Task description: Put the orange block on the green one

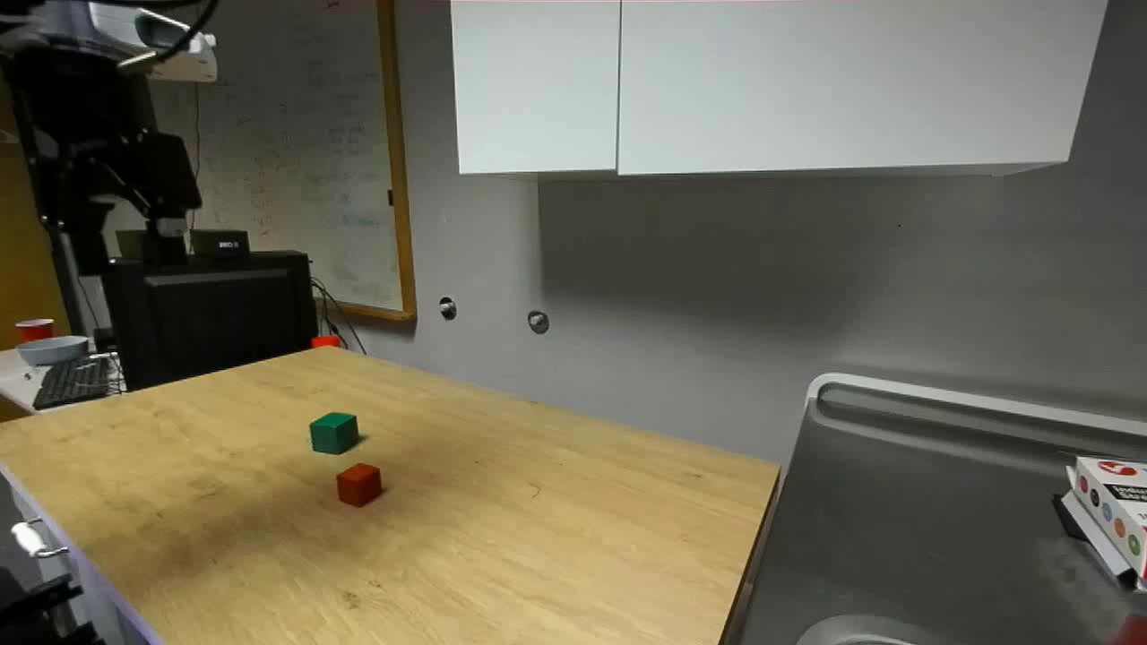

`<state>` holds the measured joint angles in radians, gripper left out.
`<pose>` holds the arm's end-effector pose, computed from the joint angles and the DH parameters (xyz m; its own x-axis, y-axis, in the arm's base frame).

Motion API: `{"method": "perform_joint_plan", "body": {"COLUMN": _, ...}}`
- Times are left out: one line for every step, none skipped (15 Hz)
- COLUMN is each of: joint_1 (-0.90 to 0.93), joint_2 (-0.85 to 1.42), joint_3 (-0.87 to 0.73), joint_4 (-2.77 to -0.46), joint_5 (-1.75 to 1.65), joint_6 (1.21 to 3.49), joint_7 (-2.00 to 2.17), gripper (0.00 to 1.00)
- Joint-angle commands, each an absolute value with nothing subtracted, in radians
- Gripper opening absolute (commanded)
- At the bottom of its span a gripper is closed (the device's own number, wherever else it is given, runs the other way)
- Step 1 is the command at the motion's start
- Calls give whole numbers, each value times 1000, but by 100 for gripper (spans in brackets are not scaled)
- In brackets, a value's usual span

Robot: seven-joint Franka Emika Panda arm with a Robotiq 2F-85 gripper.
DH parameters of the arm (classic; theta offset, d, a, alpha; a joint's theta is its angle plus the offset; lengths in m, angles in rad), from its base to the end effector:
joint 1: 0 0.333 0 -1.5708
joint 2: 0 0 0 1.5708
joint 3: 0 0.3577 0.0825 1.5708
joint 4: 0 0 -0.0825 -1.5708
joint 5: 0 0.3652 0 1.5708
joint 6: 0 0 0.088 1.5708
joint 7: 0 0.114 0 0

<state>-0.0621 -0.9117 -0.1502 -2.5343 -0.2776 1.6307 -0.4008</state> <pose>0.2156 -0.0919 0.5652 0.9652 0.2547 -0.0595 0.2608 -0.9542 0.1463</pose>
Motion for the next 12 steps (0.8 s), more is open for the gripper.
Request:
{"method": "perform_joint_plan", "body": {"joint_1": -38, "joint_2": -914, "joint_3": -165, "joint_4": -2530, "joint_5": -290, "joint_6": 1625, "joint_7": -386, "gripper": 100}}
{"method": "perform_joint_plan", "body": {"joint_1": -38, "joint_2": -914, "joint_3": -165, "joint_4": -2530, "joint_5": -290, "joint_6": 1625, "joint_7": -386, "gripper": 100}}
{"method": "perform_joint_plan", "body": {"joint_1": -38, "joint_2": -915, "joint_3": -165, "joint_4": -2530, "joint_5": -290, "joint_6": 1625, "joint_7": -386, "gripper": 100}}
{"method": "perform_joint_plan", "body": {"joint_1": -38, "joint_2": -915, "joint_3": -165, "joint_4": -2530, "joint_5": -290, "joint_6": 1625, "joint_7": -386, "gripper": 100}}
{"method": "perform_joint_plan", "body": {"joint_1": -38, "joint_2": -915, "joint_3": -165, "joint_4": -2530, "joint_5": -290, "joint_6": 1625, "joint_7": -386, "gripper": 100}}
{"method": "perform_joint_plan", "body": {"joint_1": -38, "joint_2": -915, "joint_3": -165, "joint_4": -2530, "joint_5": -290, "joint_6": 1625, "joint_7": -386, "gripper": 100}}
{"method": "perform_joint_plan", "body": {"joint_1": -38, "joint_2": -915, "joint_3": -165, "joint_4": -2530, "joint_5": -290, "joint_6": 1626, "joint_7": -386, "gripper": 100}}
{"method": "perform_joint_plan", "body": {"joint_1": -38, "joint_2": -915, "joint_3": -165, "joint_4": -2530, "joint_5": -290, "joint_6": 1626, "joint_7": -386, "gripper": 100}}
{"method": "perform_joint_plan", "body": {"joint_1": -38, "joint_2": -915, "joint_3": -165, "joint_4": -2530, "joint_5": -290, "joint_6": 1626, "joint_7": -386, "gripper": 100}}
{"method": "perform_joint_plan", "body": {"joint_1": -44, "joint_2": -901, "joint_3": -164, "joint_4": -2525, "joint_5": -289, "joint_6": 1629, "joint_7": -370, "gripper": 100}}
{"method": "perform_joint_plan", "body": {"joint_1": -48, "joint_2": -887, "joint_3": -167, "joint_4": -2522, "joint_5": -288, "joint_6": 1636, "joint_7": -358, "gripper": 100}}
{"method": "perform_joint_plan", "body": {"joint_1": -51, "joint_2": -860, "joint_3": -172, "joint_4": -2516, "joint_5": -285, "joint_6": 1646, "joint_7": -342, "gripper": 100}}
